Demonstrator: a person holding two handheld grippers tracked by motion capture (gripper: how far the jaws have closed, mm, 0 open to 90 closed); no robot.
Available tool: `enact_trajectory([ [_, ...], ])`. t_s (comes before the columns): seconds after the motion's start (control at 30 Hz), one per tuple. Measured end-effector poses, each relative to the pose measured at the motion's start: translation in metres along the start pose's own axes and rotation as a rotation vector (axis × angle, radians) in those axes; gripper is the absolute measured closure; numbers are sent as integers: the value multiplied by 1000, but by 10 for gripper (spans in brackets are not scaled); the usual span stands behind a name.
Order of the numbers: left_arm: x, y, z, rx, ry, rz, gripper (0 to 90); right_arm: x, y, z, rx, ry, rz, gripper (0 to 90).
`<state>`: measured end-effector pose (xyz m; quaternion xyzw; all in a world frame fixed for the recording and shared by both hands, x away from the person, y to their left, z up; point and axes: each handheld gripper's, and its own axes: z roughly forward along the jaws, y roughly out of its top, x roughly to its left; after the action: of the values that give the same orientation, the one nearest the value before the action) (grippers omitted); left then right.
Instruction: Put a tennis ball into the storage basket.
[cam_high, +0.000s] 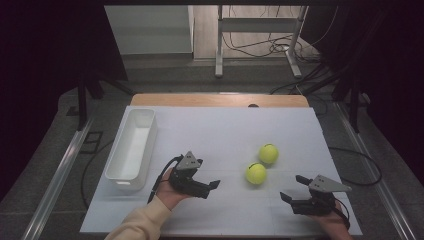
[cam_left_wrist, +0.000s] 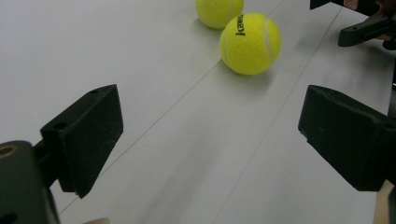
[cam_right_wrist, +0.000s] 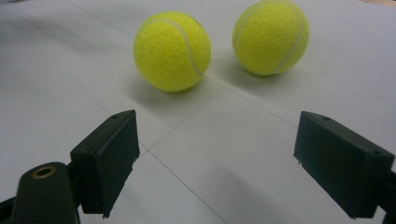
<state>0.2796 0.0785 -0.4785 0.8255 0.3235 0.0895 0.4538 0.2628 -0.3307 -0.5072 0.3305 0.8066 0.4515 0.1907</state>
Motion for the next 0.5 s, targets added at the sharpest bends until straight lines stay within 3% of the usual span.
enact_trajectory([
  [0.5,-3,9,12,2,-33,3,74,0,0,0,1,-1,-2,144],
])
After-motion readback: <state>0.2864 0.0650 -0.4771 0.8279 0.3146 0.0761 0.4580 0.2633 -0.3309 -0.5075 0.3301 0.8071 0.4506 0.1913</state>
